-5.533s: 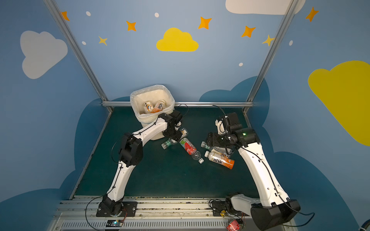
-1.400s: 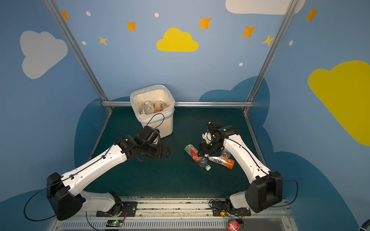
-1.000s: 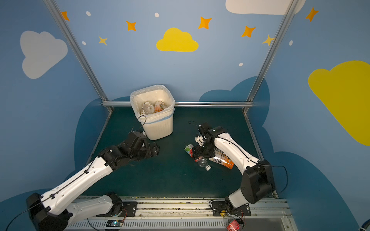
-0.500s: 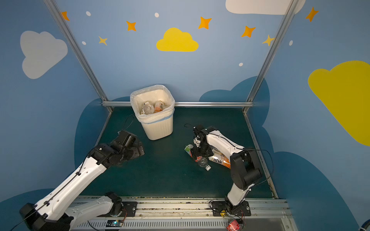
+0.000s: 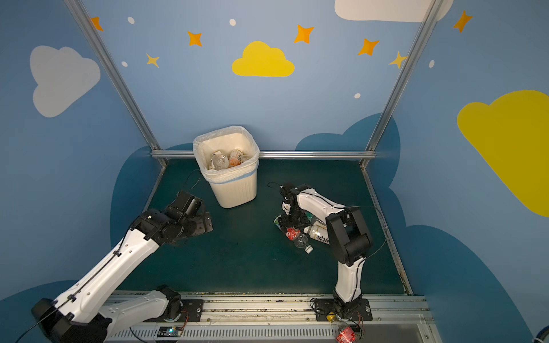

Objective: Throw the plastic bottles in the bin
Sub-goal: Pick up the plastic bottle from the center of the table.

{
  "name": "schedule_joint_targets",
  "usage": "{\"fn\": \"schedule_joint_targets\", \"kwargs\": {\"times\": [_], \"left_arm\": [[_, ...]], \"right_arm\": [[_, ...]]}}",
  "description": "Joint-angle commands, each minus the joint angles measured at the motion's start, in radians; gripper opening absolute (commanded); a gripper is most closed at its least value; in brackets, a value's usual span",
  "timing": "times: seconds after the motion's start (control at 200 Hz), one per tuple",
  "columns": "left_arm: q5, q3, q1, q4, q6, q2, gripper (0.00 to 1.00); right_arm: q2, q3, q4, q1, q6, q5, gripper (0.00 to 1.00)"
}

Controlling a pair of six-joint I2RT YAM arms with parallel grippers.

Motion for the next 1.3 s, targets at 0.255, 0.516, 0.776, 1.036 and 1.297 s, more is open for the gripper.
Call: {"fn": "schedule_joint_targets", "kwargs": {"times": [0.255,0.516,0.776,1.036,1.297], "left_arm": [[0.052,0.082,0.014,0.023,0.079,0.077,1.00],[0.077,0.118,0.016,0.046,0.104,0.124,1.00],[0.089,0.124,0.024,0.041,0.126,0.147,1.00],[0.090,0.171,0.037,0.020,0.153,0.159,1.00],[0.114,0.212,0.048,-0.008,0.183,0.177,1.00]], "right_arm": [[0.050,0.046,-0.016,0.005,0.016,0.005,0.62],[-0.043,0.030,-0.013,-0.003,0.051,-0.035,0.52],[-0.164,0.097,-0.078,-0.017,0.080,-0.050,0.52],[-0.134,0.770,-0.224,0.034,0.082,-0.093,0.56],[0.289,1.411,0.304,0.081,0.241,-0.252,0.80]]}}
